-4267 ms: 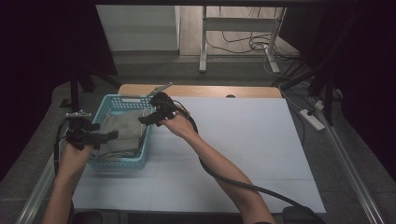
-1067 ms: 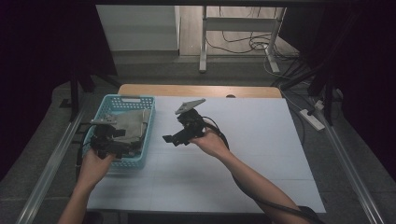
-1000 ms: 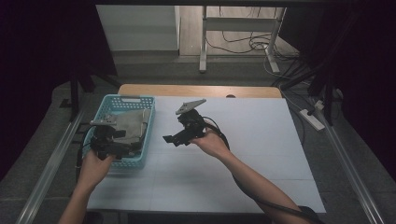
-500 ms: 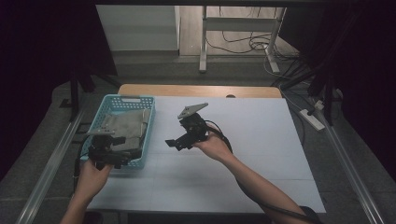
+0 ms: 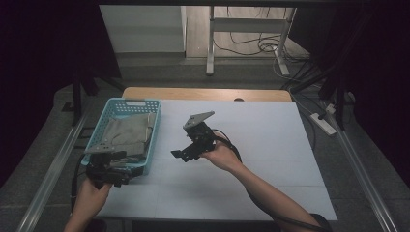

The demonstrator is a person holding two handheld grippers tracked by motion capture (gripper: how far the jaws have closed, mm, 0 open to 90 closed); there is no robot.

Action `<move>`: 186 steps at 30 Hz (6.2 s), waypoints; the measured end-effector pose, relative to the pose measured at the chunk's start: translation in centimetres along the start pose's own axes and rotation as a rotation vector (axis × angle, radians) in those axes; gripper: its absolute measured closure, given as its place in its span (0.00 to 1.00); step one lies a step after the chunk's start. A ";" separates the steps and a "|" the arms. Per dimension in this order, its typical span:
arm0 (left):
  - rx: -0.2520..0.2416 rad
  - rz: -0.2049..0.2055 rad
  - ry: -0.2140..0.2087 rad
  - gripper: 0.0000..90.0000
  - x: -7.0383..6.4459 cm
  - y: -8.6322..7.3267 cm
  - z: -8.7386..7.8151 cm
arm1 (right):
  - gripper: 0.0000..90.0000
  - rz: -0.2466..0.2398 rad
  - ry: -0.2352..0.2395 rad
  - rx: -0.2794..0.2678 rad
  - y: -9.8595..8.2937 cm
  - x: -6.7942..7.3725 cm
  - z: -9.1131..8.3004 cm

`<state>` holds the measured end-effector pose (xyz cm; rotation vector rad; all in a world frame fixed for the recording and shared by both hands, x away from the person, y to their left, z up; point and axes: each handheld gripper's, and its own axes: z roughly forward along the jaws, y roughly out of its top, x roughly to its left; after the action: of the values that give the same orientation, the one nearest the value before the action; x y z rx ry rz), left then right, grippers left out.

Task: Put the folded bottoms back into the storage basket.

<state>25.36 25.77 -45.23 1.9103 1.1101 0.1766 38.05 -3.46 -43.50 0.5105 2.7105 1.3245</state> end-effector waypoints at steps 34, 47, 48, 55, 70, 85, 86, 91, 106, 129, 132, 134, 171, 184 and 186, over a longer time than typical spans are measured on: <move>-0.023 -0.037 0.019 0.00 -0.7 -5.9 -3.5 | 0.02 -0.013 -0.023 0.017 -1.9 0.6 -1.7; -0.006 -0.014 0.044 0.00 -1.0 -5.8 -3.4 | 0.01 -0.014 -0.035 0.006 -2.4 0.9 -3.1; -0.008 -0.014 0.044 0.00 -1.0 -5.9 -3.4 | 0.01 -0.010 -0.035 0.005 -2.5 0.9 -3.1; -0.012 -0.013 0.046 0.00 -1.1 -5.9 -3.4 | 0.00 -0.003 -0.045 0.020 -3.4 1.1 -3.7; -0.023 -0.006 0.049 0.00 -1.0 -5.9 -3.6 | 0.00 0.014 -0.067 0.039 -5.1 1.3 -5.0; -0.013 0.000 0.048 0.00 -1.1 -5.9 -3.4 | 0.00 0.032 -0.090 0.046 -7.0 1.3 -6.8; -0.011 0.002 0.048 0.00 -1.1 -5.9 -3.4 | 0.00 0.033 -0.093 0.044 -7.1 1.3 -6.9; -0.008 0.005 0.050 0.00 -1.1 -5.9 -3.4 | 0.00 0.044 -0.093 0.037 -7.6 1.3 -7.8; -0.006 0.005 0.050 0.00 -1.1 -5.9 -3.4 | 0.00 0.078 -0.127 0.023 -9.6 1.1 -10.5; -0.006 0.001 0.048 0.00 -1.1 -5.9 -3.4 | 0.00 0.114 -0.199 0.008 -11.8 1.2 -13.7; -0.006 0.000 0.049 0.00 -1.1 -5.9 -3.4 | 0.00 0.119 -0.212 0.011 -12.2 1.1 -14.2; -0.006 0.000 0.049 0.00 -1.1 -5.9 -3.4 | 0.00 0.126 -0.218 0.010 -12.6 1.1 -14.5; -0.001 0.002 0.058 0.00 -1.1 -5.8 -3.3 | 0.00 0.307 -0.378 -0.015 -19.7 0.6 -21.5; 0.000 0.003 0.059 0.00 -1.2 -5.8 -3.3 | 0.00 0.354 -0.424 -0.039 -21.3 1.0 -23.9; 0.000 0.003 0.059 0.00 -1.2 -5.8 -3.3 | 0.00 0.358 -0.427 -0.037 -21.4 1.1 -24.2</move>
<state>19.38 28.09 -47.32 1.9174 1.1463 0.2364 26.22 -33.49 -45.04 1.1684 2.3090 1.1584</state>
